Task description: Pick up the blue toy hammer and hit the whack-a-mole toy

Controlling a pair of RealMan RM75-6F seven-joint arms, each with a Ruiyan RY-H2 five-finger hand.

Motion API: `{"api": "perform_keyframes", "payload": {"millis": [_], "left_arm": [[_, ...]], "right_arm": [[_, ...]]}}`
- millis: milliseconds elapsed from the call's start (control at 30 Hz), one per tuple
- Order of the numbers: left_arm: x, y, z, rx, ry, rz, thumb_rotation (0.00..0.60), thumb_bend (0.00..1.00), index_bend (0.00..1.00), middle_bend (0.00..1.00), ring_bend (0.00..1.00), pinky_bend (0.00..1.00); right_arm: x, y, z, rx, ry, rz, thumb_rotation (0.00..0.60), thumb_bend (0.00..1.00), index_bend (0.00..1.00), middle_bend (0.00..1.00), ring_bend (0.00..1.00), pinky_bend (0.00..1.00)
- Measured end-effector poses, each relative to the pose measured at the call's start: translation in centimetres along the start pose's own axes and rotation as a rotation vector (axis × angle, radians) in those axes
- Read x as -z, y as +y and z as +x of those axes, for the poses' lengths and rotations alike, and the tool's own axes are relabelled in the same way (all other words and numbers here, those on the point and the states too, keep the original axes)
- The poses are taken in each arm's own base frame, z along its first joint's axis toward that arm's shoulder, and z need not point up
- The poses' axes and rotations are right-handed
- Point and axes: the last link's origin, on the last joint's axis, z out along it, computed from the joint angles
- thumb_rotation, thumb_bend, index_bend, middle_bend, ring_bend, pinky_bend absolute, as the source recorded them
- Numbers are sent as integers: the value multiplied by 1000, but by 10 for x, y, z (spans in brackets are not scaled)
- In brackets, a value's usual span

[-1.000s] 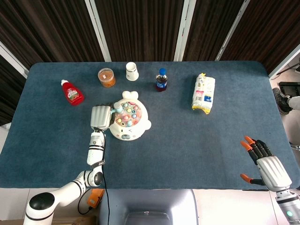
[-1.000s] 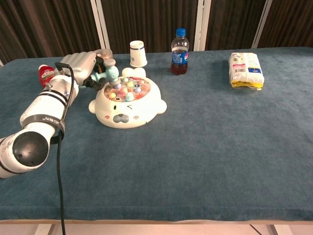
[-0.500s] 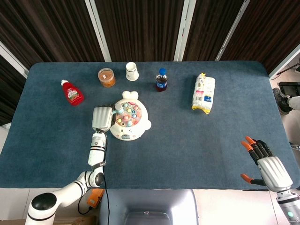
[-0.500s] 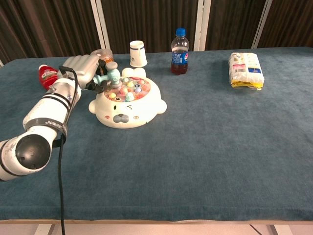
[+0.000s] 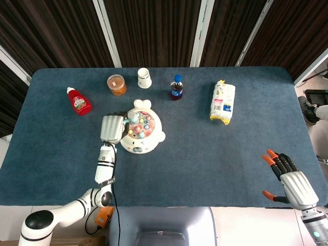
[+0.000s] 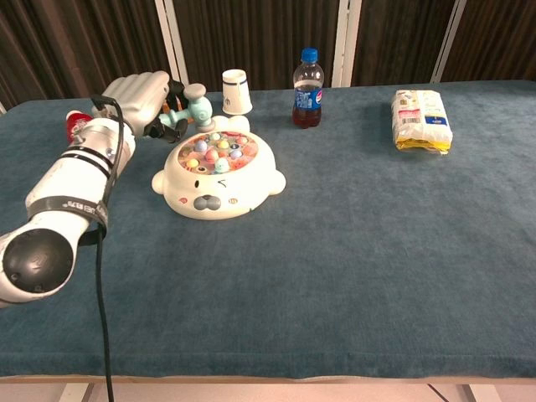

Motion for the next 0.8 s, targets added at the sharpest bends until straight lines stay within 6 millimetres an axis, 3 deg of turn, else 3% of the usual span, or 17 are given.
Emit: {"api": "perform_keyframes", "payload": {"millis": [100,333,800], "left_arm": [[18,-9,2,-6,10,-19,600,763,759,1000,873,1000],[66,-53,-12,-34,-40,-2,600,752,758,1000,853,1000],[85,-78,-42,-84,-88,18,600,715,751,999,835,1000]], "right_arm": [[0,-2,-1,2,-4,6,600,253,0,0,0,0],[0,-4,-3,11,-8,12,600,254,0,0,0,0],[2,-2,-1,7,13,-10,600,253,0,0,0,0]]}}
